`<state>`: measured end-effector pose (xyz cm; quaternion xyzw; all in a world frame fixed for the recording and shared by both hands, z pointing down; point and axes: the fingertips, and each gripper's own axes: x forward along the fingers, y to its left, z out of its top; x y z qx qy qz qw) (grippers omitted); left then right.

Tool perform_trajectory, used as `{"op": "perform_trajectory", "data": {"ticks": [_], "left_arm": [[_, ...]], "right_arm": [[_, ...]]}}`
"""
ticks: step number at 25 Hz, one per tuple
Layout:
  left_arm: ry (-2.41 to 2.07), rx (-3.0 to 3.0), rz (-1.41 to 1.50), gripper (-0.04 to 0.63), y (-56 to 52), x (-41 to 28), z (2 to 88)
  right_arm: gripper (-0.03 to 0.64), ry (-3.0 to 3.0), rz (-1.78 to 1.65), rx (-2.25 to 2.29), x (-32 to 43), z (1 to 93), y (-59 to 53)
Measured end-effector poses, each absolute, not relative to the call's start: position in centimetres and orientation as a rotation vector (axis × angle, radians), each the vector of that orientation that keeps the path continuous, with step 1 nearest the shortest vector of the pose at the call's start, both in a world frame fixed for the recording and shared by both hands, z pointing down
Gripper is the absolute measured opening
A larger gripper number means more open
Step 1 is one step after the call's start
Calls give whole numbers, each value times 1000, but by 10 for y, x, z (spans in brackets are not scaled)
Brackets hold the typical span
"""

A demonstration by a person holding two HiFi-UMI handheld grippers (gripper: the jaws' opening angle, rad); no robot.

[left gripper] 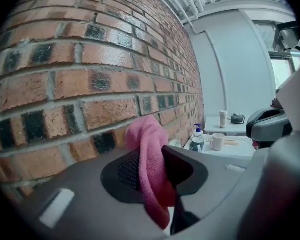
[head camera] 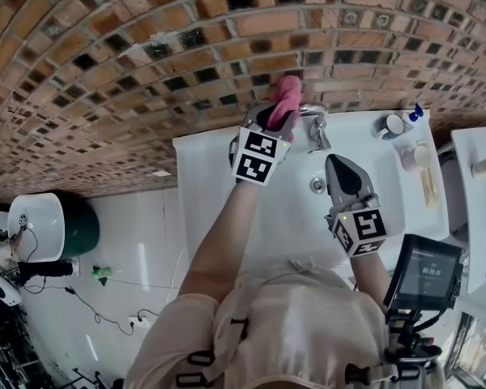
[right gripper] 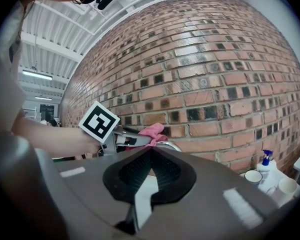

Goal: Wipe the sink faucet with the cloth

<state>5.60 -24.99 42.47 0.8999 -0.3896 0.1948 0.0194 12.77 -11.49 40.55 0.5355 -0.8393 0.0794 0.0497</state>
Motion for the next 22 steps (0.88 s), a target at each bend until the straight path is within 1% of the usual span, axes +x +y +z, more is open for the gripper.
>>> {"op": "perform_trajectory", "data": {"ticks": [6, 10, 12, 15, 18, 20, 22], "left_arm": [[-1266, 2689, 613, 107, -253, 35, 460], [-1237, 2585, 735, 106, -248, 16, 496], [-1244, 2554, 732, 106, -245, 8, 503], [-1300, 2591, 579, 107, -246, 11, 473], [-1287, 2736, 456, 107, -248, 38, 420], [-1236, 2825, 456, 107, -248, 62, 397], [-1180, 2874, 523, 107, -248, 83, 397]], "right_arm": [[-18, -2554, 251, 1619, 132, 413, -123], [-18, -2551, 251, 1618, 130, 413, -118], [-18, -2549, 246, 1621, 131, 412, -116], [-18, -2544, 244, 1630, 133, 411, -116], [-18, -2543, 238, 1634, 133, 407, -116], [-18, -2544, 239, 1632, 132, 408, -116], [-18, -2544, 238, 1629, 132, 408, -116]]}}
